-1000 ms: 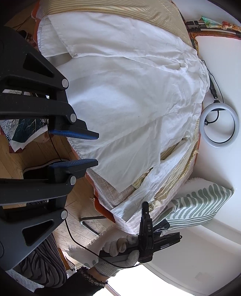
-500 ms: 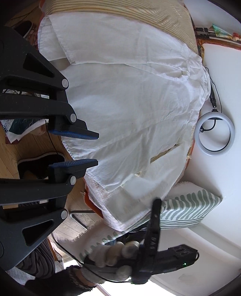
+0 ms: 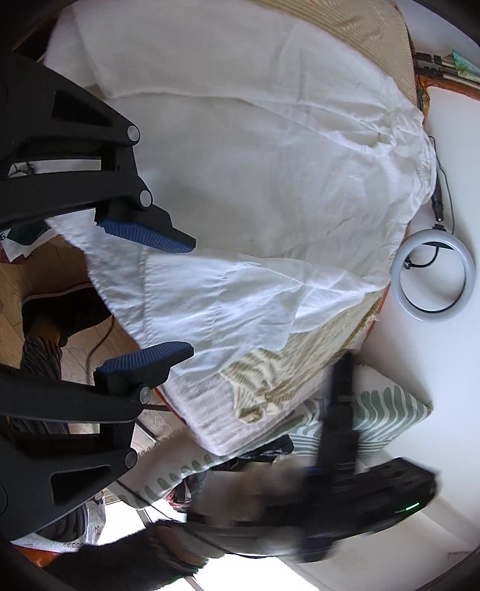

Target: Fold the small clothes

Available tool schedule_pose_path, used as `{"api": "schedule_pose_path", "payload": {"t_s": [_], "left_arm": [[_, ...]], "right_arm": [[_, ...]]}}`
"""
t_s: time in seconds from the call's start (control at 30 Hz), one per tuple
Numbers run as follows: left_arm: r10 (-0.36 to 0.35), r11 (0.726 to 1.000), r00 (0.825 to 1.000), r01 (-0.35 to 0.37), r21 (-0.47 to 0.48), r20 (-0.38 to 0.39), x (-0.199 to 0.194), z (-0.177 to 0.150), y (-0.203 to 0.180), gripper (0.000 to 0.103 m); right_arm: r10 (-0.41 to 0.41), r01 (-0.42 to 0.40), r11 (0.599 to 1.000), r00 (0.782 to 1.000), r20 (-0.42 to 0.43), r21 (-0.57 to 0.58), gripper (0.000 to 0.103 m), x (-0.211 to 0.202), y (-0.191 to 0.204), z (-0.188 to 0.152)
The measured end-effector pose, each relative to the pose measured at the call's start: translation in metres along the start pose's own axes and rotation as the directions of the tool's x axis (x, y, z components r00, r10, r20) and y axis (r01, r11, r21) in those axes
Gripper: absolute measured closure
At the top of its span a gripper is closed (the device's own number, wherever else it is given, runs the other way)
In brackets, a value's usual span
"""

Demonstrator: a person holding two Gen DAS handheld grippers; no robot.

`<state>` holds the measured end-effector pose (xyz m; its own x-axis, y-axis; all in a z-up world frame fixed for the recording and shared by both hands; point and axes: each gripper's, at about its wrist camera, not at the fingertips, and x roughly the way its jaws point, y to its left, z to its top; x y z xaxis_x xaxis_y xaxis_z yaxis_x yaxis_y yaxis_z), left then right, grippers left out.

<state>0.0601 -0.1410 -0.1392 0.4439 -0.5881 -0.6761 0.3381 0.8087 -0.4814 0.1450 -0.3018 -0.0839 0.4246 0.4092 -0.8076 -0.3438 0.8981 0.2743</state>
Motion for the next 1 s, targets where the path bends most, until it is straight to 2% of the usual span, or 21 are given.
{"api": "schedule_pose_path", "payload": {"t_s": [0.13, 0.2, 0.23, 0.3, 0.37, 0.43, 0.47, 0.5, 0.53, 0.57, 0.73, 0.83, 0.9, 1.0], "left_arm": [[0.036, 0.999, 0.999, -0.036, 0.013, -0.024, 0.019, 0.004, 0.004, 0.052], [0.054, 0.998, 0.998, -0.053, 0.027, -0.04, 0.027, 0.005, 0.005, 0.055], [0.06, 0.998, 0.997, -0.058, 0.035, -0.042, 0.028, 0.004, 0.006, 0.059], [0.071, 0.997, 0.996, -0.069, 0.046, -0.052, 0.034, 0.004, 0.009, 0.084], [0.061, 0.998, 0.997, -0.06, 0.03, -0.056, 0.036, 0.006, 0.014, 0.095], [0.042, 0.999, 0.997, -0.041, 0.015, -0.058, 0.039, 0.008, 0.018, 0.099], [0.03, 1.0, 0.998, -0.03, 0.011, -0.06, 0.04, 0.008, 0.02, 0.1], [0.025, 1.0, 0.998, -0.024, 0.009, -0.059, 0.04, 0.009, 0.02, 0.102], [0.016, 1.0, 0.998, -0.016, 0.005, -0.058, 0.039, 0.009, 0.02, 0.102], [0.009, 1.0, 0.998, -0.008, 0.0, -0.058, 0.039, 0.009, 0.021, 0.102], [-0.083, 0.994, 0.995, 0.079, -0.082, -0.047, 0.028, 0.01, 0.023, 0.103], [-0.16, 0.977, 0.986, 0.153, -0.146, -0.039, 0.025, 0.01, 0.024, 0.103], [-0.193, 0.967, 0.98, 0.184, -0.179, -0.038, 0.027, 0.009, 0.026, 0.103], [-0.202, 0.956, 0.978, 0.186, -0.227, -0.05, 0.035, 0.006, 0.037, 0.103]], "right_arm": [[-0.064, 0.062, 0.996, 0.998, 0.023, 0.061, 0.065, 0.014, -0.036, 0.059], [-0.109, 0.107, 0.99, 0.994, 0.011, 0.094, 0.064, 0.035, -0.054, 0.087], [-0.135, 0.134, 0.985, 0.991, -0.004, 0.108, 0.064, 0.047, -0.063, 0.1], [-0.157, 0.163, 0.977, 0.986, -0.053, 0.137, 0.064, 0.076, -0.082, 0.123], [-0.199, 0.212, 0.965, 0.975, -0.095, 0.152, 0.064, 0.1, -0.095, 0.137], [-0.243, 0.264, 0.952, 0.96, -0.139, 0.156, 0.064, 0.123, -0.106, 0.144], [-0.247, 0.27, 0.949, 0.957, -0.152, 0.16, 0.069, 0.128, -0.109, 0.146], [-0.243, 0.271, 0.948, 0.955, -0.17, 0.169, 0.09, 0.137, -0.114, 0.146], [-0.23, 0.263, 0.948, 0.956, -0.183, 0.18, 0.1, 0.142, -0.117, 0.145], [-0.227, 0.261, 0.946, 0.957, -0.18, 0.193, 0.102, 0.145, -0.118, 0.144], [-0.299, 0.309, 0.944, 0.949, -0.096, 0.117, 0.103, 0.13, -0.09, 0.157], [-0.311, 0.311, 0.95, 0.95, -0.026, -0.011, 0.103, 0.119, -0.051, 0.173], [-0.31, 0.307, 0.946, 0.951, -0.014, -0.102, 0.103, 0.127, -0.026, 0.181], [-0.367, 0.35, 0.912, 0.929, -0.045, -0.215, 0.103, 0.169, -0.002, 0.185]]}}
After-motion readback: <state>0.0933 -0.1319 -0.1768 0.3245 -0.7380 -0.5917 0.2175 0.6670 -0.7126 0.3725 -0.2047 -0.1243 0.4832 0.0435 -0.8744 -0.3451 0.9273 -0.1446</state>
